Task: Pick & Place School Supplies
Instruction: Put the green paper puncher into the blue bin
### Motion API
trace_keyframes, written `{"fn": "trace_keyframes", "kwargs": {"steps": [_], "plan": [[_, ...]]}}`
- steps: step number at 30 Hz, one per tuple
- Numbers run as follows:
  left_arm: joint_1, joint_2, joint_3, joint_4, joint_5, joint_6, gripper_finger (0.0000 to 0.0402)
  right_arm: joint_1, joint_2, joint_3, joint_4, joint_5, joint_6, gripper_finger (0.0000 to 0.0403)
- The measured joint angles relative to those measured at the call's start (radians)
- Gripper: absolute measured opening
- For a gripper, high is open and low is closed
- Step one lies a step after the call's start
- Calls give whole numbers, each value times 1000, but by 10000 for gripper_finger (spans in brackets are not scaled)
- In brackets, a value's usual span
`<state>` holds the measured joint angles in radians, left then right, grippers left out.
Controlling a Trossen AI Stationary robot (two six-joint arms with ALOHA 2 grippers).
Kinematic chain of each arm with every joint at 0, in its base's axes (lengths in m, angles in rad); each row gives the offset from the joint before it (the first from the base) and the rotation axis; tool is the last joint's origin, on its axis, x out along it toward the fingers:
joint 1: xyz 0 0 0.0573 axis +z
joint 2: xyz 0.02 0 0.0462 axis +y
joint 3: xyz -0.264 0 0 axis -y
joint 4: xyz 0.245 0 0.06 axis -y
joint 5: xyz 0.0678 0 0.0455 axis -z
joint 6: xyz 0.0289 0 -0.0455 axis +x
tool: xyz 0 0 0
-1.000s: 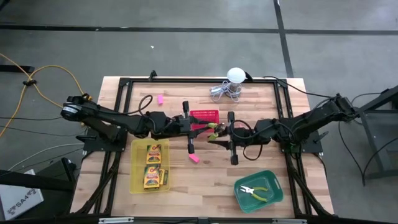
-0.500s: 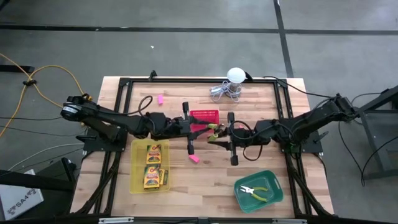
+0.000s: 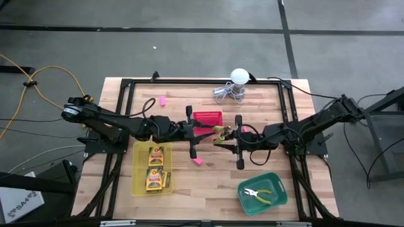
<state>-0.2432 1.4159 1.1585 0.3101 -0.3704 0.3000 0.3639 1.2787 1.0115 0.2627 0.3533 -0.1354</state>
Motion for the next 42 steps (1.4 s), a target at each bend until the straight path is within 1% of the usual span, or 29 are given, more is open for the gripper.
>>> {"fn": "trace_keyframes", "kwargs": {"steps": [5, 8, 11, 13, 17, 20, 22, 25, 28, 32, 34, 42], "plan": [[-1, 1, 0, -3, 6, -1, 133, 18, -1, 0, -8, 34, -1, 33], [-4, 1, 0, -2, 9, -7, 151, 33, -1, 1, -39, 92, -3, 33], [-16, 1, -1, 0, 3, -5, 158, 55, -9, 1, -100, 153, 6, 33], [-25, 1, -1, 1, 5, -1, 159, 72, -20, 1, -144, 197, 42, 33], [-39, 1, -1, 1, 2, -1, 159, 125, -65, 1, -264, 232, 179, 33], [-48, 1, -1, -6, -1, -2, 159, 168, -106, 2, -397, 184, 344, 33], [-54, 1, -1, -13, -2, -9, 159, 197, -134, 2, -506, 109, 487, 33], [-65, 1, -1, -22, -3, -12, 159, 237, -149, 2, -624, -2, 700, 33], [-74, 1, -1, -23, -3, -30, 159, 291, -136, 2, -707, -88, 840, 33], [-83, 1, -1, -30, -3, -54, 159, 370, -96, 2, -766, -187, 952, 33], [-83, 1, -1, -37, -3, -67, 159, 407, -71, 2, -779, -213, 994, 33], [-83, 1, -1, -49, -4, -92, 159, 551, 32, 2, -784, -229, 1153, 33]]}}
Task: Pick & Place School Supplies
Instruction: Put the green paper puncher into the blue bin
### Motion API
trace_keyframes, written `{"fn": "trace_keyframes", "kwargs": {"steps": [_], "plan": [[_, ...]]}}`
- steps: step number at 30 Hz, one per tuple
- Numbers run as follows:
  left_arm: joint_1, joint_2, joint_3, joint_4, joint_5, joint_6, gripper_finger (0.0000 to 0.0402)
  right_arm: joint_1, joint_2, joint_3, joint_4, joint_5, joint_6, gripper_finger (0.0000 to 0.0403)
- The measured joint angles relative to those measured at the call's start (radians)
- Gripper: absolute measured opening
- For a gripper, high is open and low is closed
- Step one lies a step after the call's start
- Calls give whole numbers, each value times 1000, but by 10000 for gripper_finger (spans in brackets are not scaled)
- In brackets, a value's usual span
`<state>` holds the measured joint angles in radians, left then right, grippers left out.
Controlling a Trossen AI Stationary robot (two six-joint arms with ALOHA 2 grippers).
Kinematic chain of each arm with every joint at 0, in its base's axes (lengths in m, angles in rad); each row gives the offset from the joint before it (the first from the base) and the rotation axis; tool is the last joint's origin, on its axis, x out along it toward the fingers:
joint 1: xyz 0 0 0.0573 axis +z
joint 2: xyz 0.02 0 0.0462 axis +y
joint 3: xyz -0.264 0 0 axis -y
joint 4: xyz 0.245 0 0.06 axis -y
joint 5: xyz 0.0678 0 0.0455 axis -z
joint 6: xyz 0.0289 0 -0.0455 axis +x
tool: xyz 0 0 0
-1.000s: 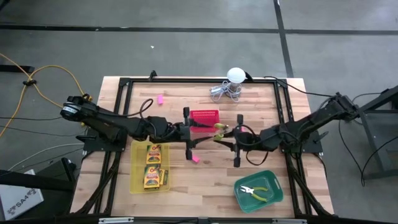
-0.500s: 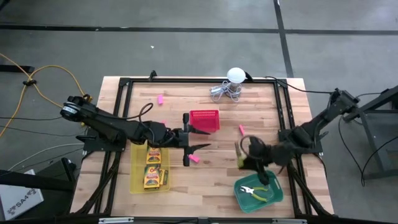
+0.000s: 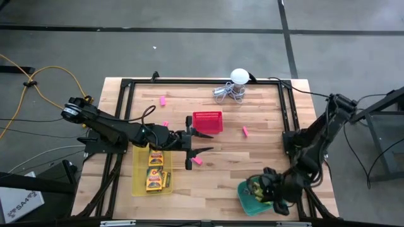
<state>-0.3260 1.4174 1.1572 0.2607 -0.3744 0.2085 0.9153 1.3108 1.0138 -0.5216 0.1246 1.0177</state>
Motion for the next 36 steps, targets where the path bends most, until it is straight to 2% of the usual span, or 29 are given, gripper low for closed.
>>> {"fn": "trace_keyframes", "kwargs": {"steps": [8, 15, 19, 36], "plan": [[0, 0, 0, 1, 0, -4, 159, 48, 143, 0, -57, -22, 97, 33], [0, 0, 0, 1, 0, -22, 159, 48, 255, 0, -114, -176, 168, 33], [0, 0, 0, 1, 0, -22, 159, 47, 299, 0, -115, -228, 168, 33], [0, 0, 0, 1, 0, -22, 159, 47, 333, 0, -154, -194, 142, 48]]}}
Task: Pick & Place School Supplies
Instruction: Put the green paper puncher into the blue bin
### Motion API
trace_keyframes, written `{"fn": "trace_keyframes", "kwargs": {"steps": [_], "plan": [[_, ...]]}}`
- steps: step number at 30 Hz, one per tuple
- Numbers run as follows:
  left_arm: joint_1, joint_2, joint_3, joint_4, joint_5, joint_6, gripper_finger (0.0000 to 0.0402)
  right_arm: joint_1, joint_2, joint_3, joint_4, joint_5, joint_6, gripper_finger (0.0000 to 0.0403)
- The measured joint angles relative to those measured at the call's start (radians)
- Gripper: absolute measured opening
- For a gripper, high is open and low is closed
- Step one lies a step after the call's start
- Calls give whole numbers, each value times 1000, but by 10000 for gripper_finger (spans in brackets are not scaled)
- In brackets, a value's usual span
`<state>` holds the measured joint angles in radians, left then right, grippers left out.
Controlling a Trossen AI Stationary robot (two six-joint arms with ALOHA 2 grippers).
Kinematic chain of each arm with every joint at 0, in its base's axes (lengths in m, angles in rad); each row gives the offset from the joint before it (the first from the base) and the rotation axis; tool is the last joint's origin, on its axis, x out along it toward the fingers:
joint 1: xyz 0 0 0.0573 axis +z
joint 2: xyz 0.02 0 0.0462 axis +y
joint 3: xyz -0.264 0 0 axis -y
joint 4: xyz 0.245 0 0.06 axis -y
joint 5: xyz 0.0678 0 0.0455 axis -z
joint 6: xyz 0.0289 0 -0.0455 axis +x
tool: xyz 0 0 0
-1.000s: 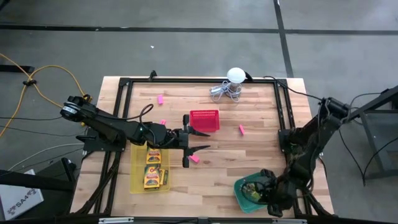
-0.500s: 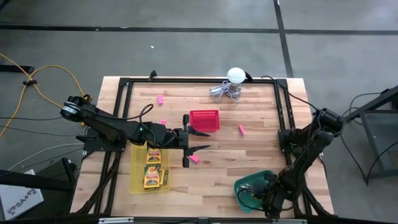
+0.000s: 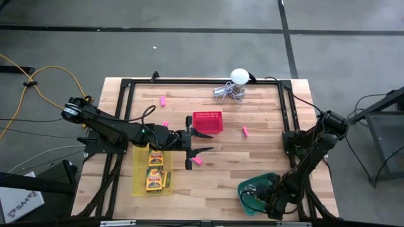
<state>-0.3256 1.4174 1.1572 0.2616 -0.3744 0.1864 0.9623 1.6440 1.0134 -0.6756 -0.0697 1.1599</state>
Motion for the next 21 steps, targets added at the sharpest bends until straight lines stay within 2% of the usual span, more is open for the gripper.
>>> {"fn": "trace_keyframes", "kwargs": {"steps": [4, 12, 21], "plan": [[0, 0, 0, 0, 0, 0, 159, 0, 0, 0, 0, 35, -2, 49], [0, 0, 0, 0, 0, 1, 159, 0, 0, 0, 1, 19, -13, 55], [0, 0, 0, 0, 0, 1, 159, 0, 0, 0, 2, 19, -11, 118]]}}
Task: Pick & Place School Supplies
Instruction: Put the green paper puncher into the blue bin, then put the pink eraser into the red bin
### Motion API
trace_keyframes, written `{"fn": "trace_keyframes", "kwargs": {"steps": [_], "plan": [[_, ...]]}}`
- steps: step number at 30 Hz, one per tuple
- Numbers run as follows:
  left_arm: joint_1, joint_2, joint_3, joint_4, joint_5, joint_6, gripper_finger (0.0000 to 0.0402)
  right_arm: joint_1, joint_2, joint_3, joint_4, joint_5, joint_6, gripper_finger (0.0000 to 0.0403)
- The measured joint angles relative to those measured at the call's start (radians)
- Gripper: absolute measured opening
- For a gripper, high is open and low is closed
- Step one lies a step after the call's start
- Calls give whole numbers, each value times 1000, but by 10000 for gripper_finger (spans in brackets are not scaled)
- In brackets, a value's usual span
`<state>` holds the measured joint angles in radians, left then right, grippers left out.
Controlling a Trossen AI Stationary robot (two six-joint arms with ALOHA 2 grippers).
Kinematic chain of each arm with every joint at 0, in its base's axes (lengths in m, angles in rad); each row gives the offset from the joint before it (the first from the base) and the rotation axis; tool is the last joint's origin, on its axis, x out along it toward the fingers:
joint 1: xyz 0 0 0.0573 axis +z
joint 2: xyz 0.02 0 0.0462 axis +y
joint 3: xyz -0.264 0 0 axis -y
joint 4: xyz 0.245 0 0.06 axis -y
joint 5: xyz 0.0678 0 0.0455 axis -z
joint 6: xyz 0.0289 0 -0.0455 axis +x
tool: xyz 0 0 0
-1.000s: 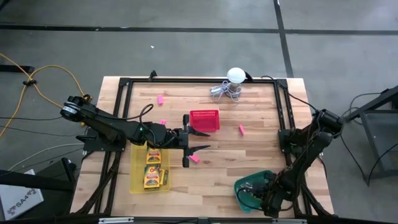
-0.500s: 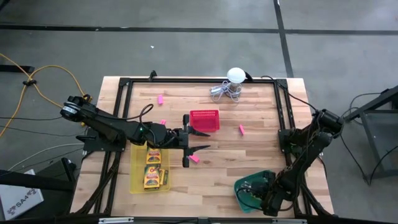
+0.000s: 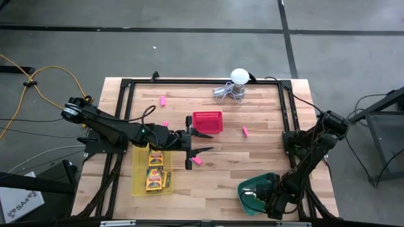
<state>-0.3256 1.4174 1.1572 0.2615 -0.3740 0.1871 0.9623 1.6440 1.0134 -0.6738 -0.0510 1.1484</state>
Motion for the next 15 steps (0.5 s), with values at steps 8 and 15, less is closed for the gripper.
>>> {"fn": "trace_keyframes", "kwargs": {"steps": [8, 15], "plan": [[0, 0, 0, 0, 0, 0, 159, -10, 0, 0, 5, -46, 1, 142], [0, 0, 0, -12, 0, -1, 159, -55, 0, 0, 5, -156, -26, 142]]}}
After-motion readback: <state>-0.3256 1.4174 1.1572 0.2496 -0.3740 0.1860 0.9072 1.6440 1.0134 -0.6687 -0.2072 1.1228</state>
